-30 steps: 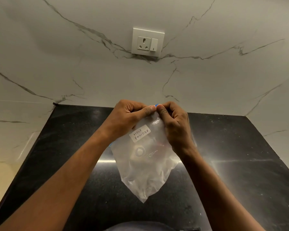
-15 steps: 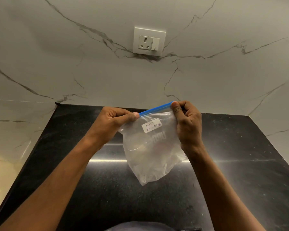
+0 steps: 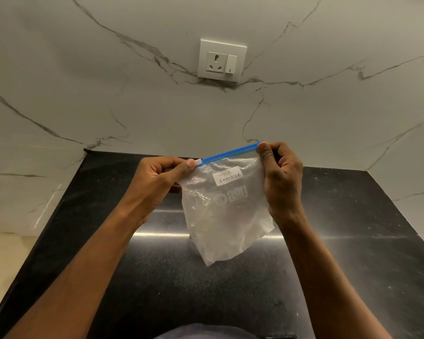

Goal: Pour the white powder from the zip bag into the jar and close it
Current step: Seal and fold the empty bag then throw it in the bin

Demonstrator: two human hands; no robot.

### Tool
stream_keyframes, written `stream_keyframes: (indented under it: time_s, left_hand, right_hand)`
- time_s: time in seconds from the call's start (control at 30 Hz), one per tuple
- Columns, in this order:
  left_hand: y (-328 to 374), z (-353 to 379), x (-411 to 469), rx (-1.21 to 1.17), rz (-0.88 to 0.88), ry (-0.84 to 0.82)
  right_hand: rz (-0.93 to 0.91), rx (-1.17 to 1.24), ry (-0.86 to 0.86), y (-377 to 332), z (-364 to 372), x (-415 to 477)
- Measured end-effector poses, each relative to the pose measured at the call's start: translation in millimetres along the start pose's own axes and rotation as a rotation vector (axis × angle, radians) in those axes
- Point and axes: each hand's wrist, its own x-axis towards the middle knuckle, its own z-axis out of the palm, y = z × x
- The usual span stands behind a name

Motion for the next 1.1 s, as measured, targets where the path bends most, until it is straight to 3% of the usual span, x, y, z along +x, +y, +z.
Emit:
stream_keyframes:
  time_s: [0.17,0.5,0.67,0.73,0.9,0.97,1.1]
  left_hand:
    - [-1,8,2,0.009,-0.059,-0.036]
    - [-9,2,-2,-0.131,-0.151,0.02]
    - [-26,21,-22,-0.255,-0.327,-0.185]
    - [-30,30,-28,-0.267,-0.329,-0.146]
    - [-28,22,-24,-0.312,-0.324,-0.023]
    - [-27,16,-24,-0.305,-0.354,-0.072]
    - [-27,5,-23,-0.406,-0.426,-0.147]
  right_hand:
    - [-0.023,-0.016,-0.046,0,-1,1]
    - [0.01,0.014,0.025,8,-9,0]
    - [0.035,0.051,0.108,13,-5,0]
    - [0.111,0.089,0.042,15,-5,-4]
    - [0.393,0.108,-0.531,23,-27,-18]
    - [0.443,0.119,-0.566,25,-31,-23]
    - [0.582,0.32,-0.462,28,-35,-28]
